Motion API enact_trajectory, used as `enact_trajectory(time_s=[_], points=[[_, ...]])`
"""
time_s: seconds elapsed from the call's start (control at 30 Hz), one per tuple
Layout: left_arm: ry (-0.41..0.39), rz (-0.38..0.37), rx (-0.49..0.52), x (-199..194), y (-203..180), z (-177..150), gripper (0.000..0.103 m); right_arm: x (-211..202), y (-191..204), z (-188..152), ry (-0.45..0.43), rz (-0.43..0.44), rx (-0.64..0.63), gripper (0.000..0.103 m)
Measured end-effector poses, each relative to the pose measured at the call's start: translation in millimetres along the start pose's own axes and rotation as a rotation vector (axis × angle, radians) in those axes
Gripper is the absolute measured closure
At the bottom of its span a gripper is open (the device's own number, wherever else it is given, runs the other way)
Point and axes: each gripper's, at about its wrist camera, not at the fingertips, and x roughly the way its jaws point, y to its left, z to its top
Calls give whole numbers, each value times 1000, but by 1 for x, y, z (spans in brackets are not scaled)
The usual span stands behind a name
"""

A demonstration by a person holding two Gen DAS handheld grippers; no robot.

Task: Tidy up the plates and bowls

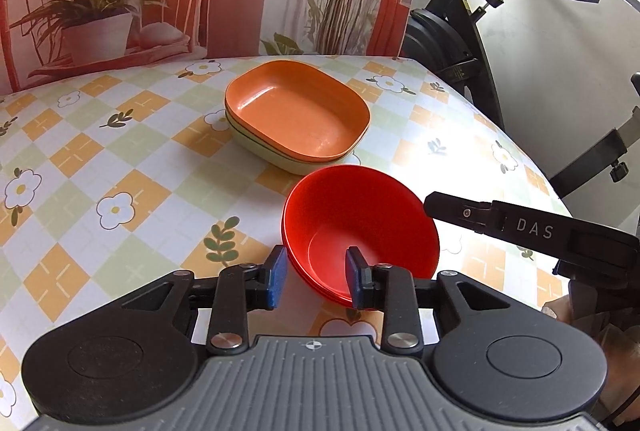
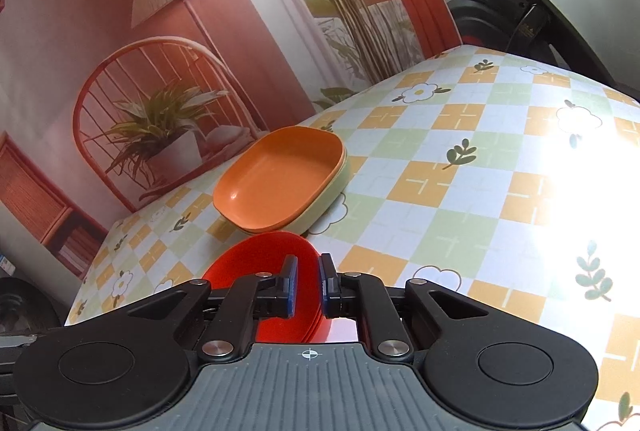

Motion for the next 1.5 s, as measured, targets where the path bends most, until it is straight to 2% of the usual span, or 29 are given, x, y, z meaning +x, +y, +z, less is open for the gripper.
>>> enact_trajectory(time_s=[0.07, 0.67, 0.87, 0.93, 1.5], points=[[3, -2, -12, 2, 1, 1, 70, 0, -1, 0, 1, -5, 3, 87], [67, -53, -160, 30, 20, -5, 71, 18, -6, -8, 59, -9, 7, 87], [61, -73, -167, 33, 21, -6, 71, 22, -7, -10, 72, -4, 11, 87], [58, -82, -169, 34, 22, -6, 74, 23, -7, -11, 76, 1, 10, 87], [43, -83, -169, 31, 24, -7, 78, 23, -7, -12, 68, 2, 8, 91]])
